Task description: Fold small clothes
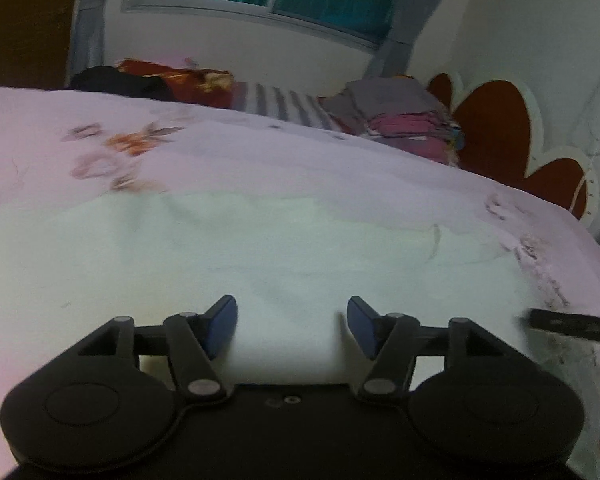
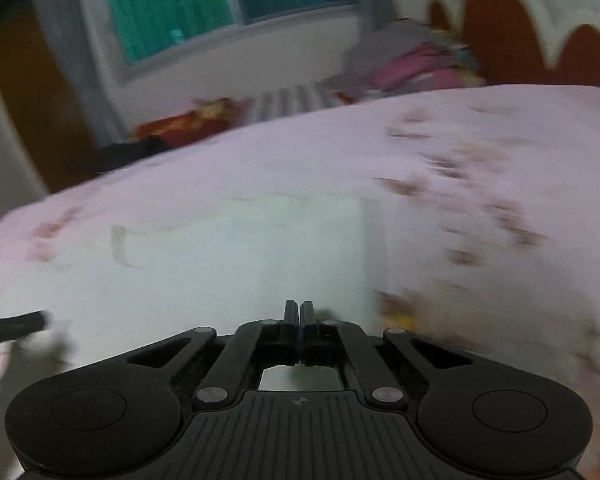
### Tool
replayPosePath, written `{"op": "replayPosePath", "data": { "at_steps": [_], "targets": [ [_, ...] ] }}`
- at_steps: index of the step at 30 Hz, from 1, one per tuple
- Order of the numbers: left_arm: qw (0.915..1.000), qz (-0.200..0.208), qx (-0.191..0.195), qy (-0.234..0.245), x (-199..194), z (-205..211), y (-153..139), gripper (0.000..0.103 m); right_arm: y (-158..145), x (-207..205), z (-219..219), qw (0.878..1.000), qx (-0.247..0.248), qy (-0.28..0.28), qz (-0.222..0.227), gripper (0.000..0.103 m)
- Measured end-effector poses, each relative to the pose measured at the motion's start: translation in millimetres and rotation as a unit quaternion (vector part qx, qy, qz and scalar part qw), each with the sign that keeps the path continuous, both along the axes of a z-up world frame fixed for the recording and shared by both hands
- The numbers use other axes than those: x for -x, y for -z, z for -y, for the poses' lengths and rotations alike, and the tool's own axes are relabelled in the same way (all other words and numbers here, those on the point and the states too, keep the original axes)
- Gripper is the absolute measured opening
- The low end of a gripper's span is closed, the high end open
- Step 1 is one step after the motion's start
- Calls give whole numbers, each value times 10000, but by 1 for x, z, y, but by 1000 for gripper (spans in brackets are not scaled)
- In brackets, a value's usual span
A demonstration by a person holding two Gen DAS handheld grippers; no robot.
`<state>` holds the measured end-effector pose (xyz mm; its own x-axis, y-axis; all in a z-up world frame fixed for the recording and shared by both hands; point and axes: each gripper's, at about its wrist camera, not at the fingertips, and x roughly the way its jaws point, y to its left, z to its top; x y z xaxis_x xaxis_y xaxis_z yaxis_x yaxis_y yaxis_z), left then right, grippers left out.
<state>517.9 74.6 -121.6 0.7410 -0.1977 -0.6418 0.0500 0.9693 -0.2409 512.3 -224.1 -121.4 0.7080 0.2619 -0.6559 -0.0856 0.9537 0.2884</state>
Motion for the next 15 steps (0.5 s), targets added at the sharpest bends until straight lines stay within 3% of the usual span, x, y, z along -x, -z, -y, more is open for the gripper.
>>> {"op": "replayPosePath", "data": {
  "at_steps": [4,7,9,13,15],
  "targets": [
    [9995,-25,-217,229,-18,21,2,62,6,-25,-51,9971,17,-757,7,0],
    [9993,-120,-335,73,-20,6,8,61,16,-40,-67,9936,207,-1112,-31,0],
    [9994,-126,-324,-63,-20,-12,12,60,19,-54,-49,9968,352,-723,-14,0],
    [9992,-141,-343,-173,-21,-23,10,60,22,-90,8,9955,686,630,-188,0],
    [9989,-150,-397,-176,-22,-20,10,61,26,-103,25,9962,403,694,-347,0]
  ]
}}
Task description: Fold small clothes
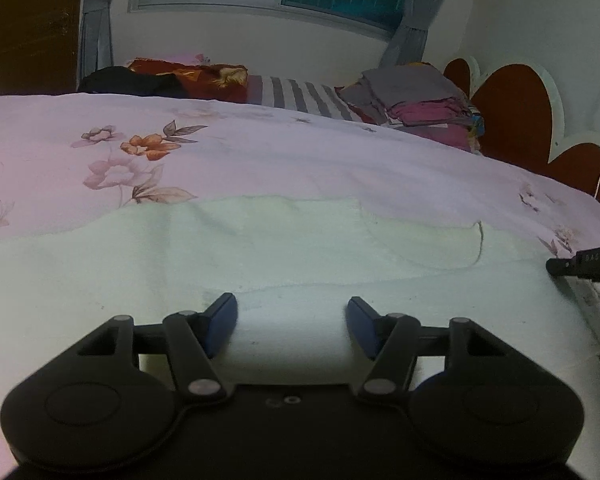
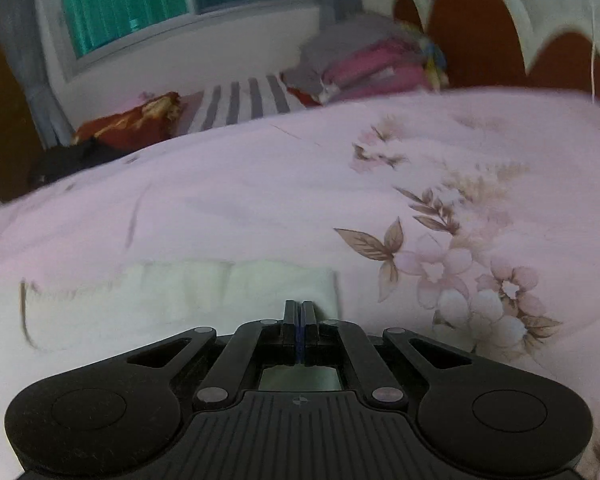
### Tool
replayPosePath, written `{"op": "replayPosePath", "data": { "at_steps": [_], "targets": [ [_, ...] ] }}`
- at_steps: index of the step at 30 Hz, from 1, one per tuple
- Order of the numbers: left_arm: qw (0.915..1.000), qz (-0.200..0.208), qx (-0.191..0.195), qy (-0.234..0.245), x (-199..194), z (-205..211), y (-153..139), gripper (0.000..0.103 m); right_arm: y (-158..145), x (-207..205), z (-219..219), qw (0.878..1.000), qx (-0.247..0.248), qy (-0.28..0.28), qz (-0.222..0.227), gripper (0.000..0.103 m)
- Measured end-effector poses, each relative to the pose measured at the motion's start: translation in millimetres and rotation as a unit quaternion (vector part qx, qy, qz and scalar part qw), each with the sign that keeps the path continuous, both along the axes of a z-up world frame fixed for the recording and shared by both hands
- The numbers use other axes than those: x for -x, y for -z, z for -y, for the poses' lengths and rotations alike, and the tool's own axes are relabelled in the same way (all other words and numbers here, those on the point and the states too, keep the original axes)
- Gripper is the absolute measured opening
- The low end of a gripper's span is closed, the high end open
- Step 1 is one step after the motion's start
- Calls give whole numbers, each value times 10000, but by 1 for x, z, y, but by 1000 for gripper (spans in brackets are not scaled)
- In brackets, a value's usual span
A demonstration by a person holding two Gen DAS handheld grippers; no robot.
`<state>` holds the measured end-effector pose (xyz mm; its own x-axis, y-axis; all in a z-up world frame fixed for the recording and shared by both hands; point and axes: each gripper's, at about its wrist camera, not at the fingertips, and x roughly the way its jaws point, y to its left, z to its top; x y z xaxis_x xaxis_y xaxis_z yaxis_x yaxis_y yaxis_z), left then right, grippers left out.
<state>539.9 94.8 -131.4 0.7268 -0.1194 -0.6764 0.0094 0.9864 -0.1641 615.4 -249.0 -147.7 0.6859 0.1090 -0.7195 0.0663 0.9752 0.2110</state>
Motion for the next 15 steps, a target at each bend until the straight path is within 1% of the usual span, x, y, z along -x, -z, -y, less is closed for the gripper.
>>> {"op": "replayPosePath", "data": {
  "at_steps": [1,4,6,7,8,9,10,11,13,14,15],
  "targets": [
    [10000,-10,-24,-4,-1,3,-1,62,0,-3,0,10000,27,-76,-10,0],
    [10000,45,-29,-35,1,4,-7,60,-3,-1,-7,9989,335,-331,-18,0],
    [9998,194,-17,-38,7,3,-11,61,-11,8,-3,9990,252,-355,51,0],
    [9999,144,-31,-32,9,3,-9,61,-13,15,-2,9990,196,-370,122,0],
    [10000,0,-34,-18,7,2,-5,61,-15,21,-3,9988,209,-419,121,0],
    [10000,-88,-40,-12,7,2,0,60,-13,24,-6,9985,241,-489,30,0],
    [10000,-40,-85,-29,10,2,-2,60,-7,28,-9,9980,273,-554,-115,0],
    [9999,-22,-91,-69,14,2,-6,60,-5,34,-12,9976,355,-584,-122,0],
    [9998,198,10,-84,27,2,-15,61,-12,51,-13,9972,478,-576,-26,0],
    [9996,272,37,-78,34,2,-16,61,-18,62,-11,9977,360,-563,101,0],
    [9998,204,22,-44,37,5,-13,62,-22,73,-11,9978,246,-581,202,0]
  ]
}}
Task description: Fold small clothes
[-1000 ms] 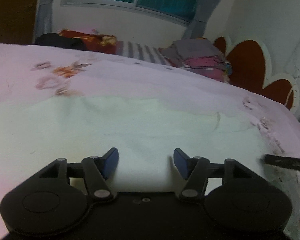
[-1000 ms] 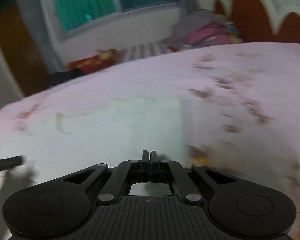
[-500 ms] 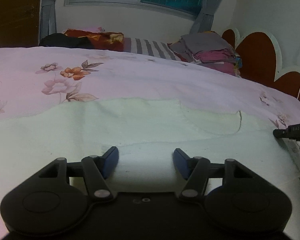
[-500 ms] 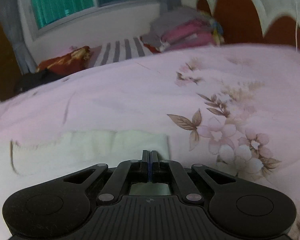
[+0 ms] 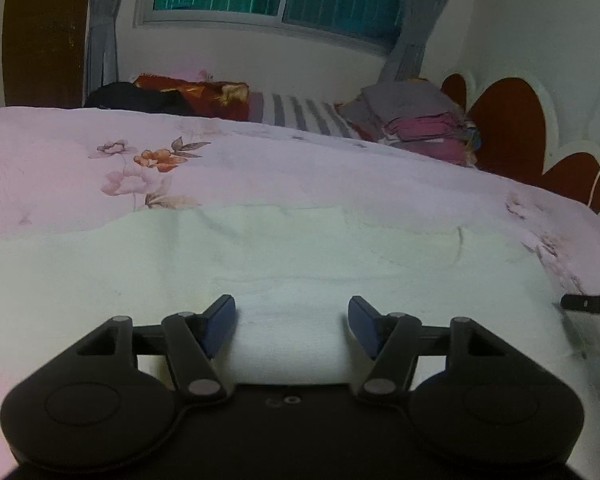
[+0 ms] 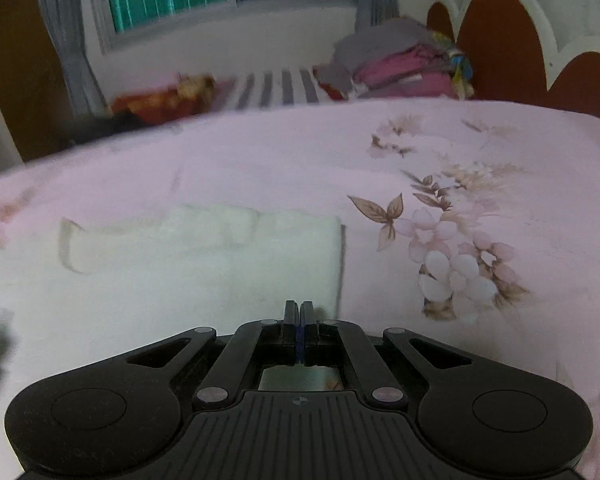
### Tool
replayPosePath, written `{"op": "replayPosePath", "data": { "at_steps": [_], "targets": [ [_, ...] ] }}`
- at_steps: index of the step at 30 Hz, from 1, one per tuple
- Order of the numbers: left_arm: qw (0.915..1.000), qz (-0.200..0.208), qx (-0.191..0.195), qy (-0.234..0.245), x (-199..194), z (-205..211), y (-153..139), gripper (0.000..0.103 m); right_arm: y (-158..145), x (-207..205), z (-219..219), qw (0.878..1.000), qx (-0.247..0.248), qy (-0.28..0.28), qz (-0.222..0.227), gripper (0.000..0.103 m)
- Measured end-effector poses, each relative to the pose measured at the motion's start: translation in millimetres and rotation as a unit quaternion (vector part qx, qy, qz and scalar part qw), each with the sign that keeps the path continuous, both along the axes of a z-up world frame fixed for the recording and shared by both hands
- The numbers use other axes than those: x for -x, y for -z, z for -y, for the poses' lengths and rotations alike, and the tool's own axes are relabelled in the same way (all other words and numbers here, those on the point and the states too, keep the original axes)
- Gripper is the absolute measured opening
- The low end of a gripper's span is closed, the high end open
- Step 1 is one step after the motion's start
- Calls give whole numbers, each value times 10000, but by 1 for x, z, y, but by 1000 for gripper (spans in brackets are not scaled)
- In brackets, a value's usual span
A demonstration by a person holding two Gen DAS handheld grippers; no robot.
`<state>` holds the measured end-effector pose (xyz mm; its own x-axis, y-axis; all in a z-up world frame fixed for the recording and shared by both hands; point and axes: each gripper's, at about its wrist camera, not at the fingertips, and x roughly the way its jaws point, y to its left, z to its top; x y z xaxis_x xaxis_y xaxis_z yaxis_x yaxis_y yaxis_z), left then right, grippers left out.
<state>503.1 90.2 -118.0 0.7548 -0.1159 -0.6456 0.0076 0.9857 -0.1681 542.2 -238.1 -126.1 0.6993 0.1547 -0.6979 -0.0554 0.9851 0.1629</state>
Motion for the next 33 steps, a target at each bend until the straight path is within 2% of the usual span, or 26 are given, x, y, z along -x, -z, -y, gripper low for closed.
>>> {"op": "replayPosePath", "data": {
  "at_steps": [2,3,4,6,8,9,11,13,15,19,20,21,22,23,24,26,29,32,33],
  "targets": [
    [9995,-298,-118,52,0,4,11,62,2,14,-3,9999,5,-96,-57,0],
    [9995,-200,-238,40,4,7,10,62,11,17,-6,9994,75,-177,-277,0],
    [9995,-174,-265,5,7,9,6,62,13,21,-10,9992,154,-198,-305,0],
    [9999,-42,-154,11,14,10,1,68,4,28,-12,9995,173,-150,-205,0],
    [9995,-299,-102,27,10,10,9,69,-4,37,-10,9999,-74,-102,-30,0],
    [9996,-268,-111,29,12,9,9,69,-3,40,-11,9999,-36,-125,-29,0],
    [9998,-176,36,-108,19,5,1,70,11,37,-16,9991,109,-199,-370,0],
    [9994,59,180,-293,33,-6,-8,75,2,41,-17,9993,121,-154,-329,0],
    [9980,153,207,-577,44,-22,-12,82,-11,49,-14,9999,-6,-93,-93,0],
    [9899,123,426,-1343,73,-74,-11,81,-16,61,-10,9999,-59,110,-34,0],
    [9854,138,481,-1630,83,-92,-11,75,-17,64,-11,9999,-42,141,-36,0],
    [9799,140,558,-1912,93,-112,-11,70,-16,65,-11,9998,-39,165,-61,7],
    [9758,131,667,-2079,101,-127,-9,65,-16,68,-12,9997,-41,214,-68,43],
    [9692,112,817,-2322,110,-148,-7,54,-16,71,-12,9996,-56,269,-8,59],
    [9617,89,914,-2582,118,-168,-5,51,-20,76,-14,9995,-99,263,106,63],
    [9462,144,1091,-3042,132,-203,-3,51,-22,80,-19,9996,-173,201,135,63],
    [9189,240,1599,-3599,146,-252,4,51,-23,79,-30,9994,-248,172,144,58],
    [8991,416,1993,-3875,151,-287,9,48,-24,76,-45,9997,-215,115,95,57],
    [8936,435,2047,-3970,151,-296,10,43,-25,76,-51,9997,-204,110,110,57]
  ]
}}
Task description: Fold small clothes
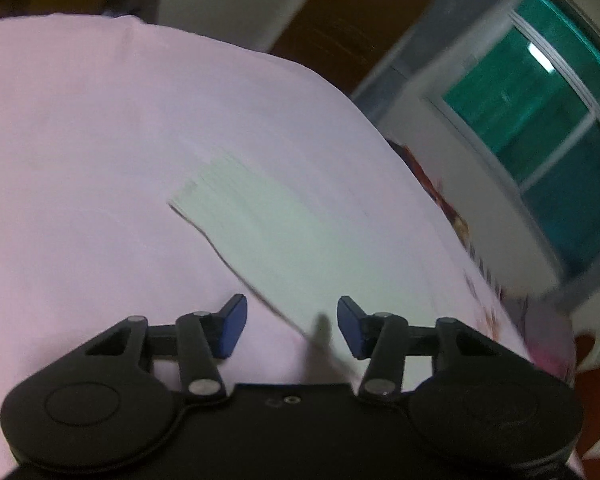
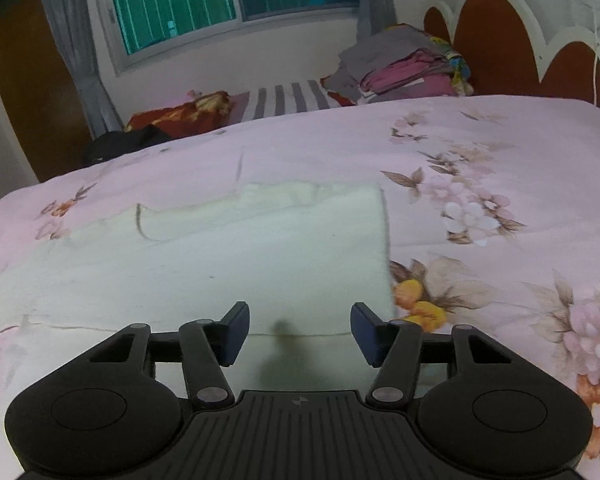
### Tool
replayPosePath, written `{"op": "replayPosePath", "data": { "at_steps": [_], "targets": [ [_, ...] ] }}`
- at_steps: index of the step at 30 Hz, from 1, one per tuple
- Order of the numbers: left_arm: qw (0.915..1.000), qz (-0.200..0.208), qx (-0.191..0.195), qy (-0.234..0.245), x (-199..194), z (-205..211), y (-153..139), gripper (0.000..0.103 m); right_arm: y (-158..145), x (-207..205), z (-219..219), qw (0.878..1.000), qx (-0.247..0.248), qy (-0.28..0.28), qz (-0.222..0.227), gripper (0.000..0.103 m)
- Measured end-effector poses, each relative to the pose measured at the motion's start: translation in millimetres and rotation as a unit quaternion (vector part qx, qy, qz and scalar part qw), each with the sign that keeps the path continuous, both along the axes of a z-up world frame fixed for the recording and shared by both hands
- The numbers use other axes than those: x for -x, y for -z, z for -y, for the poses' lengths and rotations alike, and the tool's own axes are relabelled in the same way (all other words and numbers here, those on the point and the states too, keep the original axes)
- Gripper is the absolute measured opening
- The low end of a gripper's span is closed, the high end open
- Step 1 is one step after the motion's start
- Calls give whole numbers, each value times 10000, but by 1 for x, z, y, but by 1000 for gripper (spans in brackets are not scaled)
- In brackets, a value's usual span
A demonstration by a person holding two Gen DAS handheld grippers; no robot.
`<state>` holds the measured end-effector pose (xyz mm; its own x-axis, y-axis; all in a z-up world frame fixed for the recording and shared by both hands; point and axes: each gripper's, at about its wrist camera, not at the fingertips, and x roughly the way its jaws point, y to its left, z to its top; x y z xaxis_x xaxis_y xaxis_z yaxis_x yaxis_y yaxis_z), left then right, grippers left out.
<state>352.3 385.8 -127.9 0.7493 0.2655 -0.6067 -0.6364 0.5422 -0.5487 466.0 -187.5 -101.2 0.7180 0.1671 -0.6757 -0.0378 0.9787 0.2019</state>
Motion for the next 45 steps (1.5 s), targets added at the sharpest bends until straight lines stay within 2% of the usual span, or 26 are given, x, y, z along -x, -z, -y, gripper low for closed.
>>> {"op": "replayPosePath", "data": {
  "at_steps": [4,5,6,7,8,10,11,13,14,18,21,24,27,31,34,39,42,45],
  "targets": [
    [9986,344,306,-257,-9,-25,6,42,-1,-3,-15,10000,37,11,-42,57],
    [9980,433,373,-273,-11,-29,7,36,-1,-4,-17,10000,33,27,-55,57],
    [9979,421,399,-276,-13,-34,8,3,-2,-4,-20,10000,22,53,-68,57],
    [9981,401,314,-350,-13,-38,5,2,-2,-4,-21,9999,7,82,-78,57],
    [9977,534,73,-420,-10,-38,-2,2,-3,-4,-23,9999,-4,105,-87,57],
    [9969,524,-407,-430,-10,-37,-13,2,-4,-5,-24,9999,12,147,-91,57],
    [9977,457,-364,-341,-14,-38,-12,2,-5,-5,-25,9999,11,153,-74,57],
    [9997,38,-178,-166,-28,-40,-2,2,-4,-6,-25,9998,42,151,-84,57],
    [9999,11,-90,-127,-29,-41,2,2,-3,-8,-26,9998,57,161,-117,57],
    [9993,298,-199,-53,-23,-29,-7,2,-2,-8,-22,9995,-46,299,-135,57],
    [9978,552,-319,171,-30,-11,-22,2,-1,-8,-21,9994,-14,337,-126,57],
    [9948,732,-434,557,-49,12,-38,2,0,-8,-16,9991,-47,386,-145,57],
    [9883,797,-579,1164,-74,51,-52,2,0,-7,-11,9990,-82,410,-134,57],
    [9728,810,-810,2014,-112,123,-62,2,-1,-2,-1,9988,-145,452,-111,57],
    [9547,776,-1049,2676,-136,186,-64,2,-4,0,9,9982,-246,543,-83,57],
    [9241,522,-1213,3587,-178,274,-55,2,-8,3,27,9965,-439,707,-23,57],
    [9099,326,-1401,3890,-201,316,-48,2,-8,4,41,9955,-547,778,-22,57],
    [8985,203,-1384,4161,-194,350,-33,2,-8,7,55,9944,-634,849,-20,57]
  ]
}}
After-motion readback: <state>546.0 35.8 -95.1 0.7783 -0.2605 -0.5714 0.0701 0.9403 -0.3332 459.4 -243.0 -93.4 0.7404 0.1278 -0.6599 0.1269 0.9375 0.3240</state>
